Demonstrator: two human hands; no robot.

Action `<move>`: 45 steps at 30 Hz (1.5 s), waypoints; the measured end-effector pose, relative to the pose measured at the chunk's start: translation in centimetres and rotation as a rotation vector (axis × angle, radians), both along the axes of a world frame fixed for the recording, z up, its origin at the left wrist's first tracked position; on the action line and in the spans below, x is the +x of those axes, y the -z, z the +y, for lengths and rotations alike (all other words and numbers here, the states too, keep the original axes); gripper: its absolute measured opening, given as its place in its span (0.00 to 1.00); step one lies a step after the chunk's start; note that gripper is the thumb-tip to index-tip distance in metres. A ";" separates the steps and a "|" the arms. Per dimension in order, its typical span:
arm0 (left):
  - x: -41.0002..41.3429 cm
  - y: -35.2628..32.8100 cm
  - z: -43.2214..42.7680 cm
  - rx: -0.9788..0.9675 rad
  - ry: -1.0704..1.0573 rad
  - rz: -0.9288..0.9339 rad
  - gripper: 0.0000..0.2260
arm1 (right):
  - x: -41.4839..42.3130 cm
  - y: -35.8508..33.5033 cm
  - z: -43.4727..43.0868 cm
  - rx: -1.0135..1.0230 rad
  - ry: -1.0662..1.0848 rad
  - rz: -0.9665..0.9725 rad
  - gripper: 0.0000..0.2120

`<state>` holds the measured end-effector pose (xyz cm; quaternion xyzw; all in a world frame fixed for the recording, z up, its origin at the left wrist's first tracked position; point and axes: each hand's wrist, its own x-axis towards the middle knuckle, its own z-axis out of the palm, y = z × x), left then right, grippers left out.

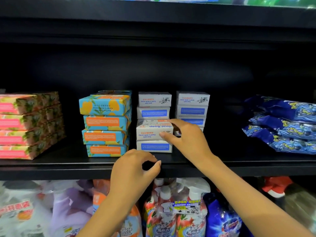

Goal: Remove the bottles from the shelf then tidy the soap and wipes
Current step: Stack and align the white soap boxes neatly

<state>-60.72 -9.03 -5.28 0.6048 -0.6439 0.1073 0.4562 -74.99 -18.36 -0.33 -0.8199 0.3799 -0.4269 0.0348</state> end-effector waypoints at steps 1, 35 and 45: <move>-0.1 -0.2 0.0 0.010 0.000 -0.030 0.06 | -0.5 -0.4 0.0 0.010 0.008 -0.022 0.23; -1.9 -5.1 -0.1 0.188 0.475 0.883 0.18 | -7.5 -1.5 -0.3 -0.662 -0.018 -0.232 0.13; -3.8 -5.7 1.6 0.128 0.749 0.903 0.09 | -6.8 0.1 4.3 -0.821 -0.169 -0.055 0.14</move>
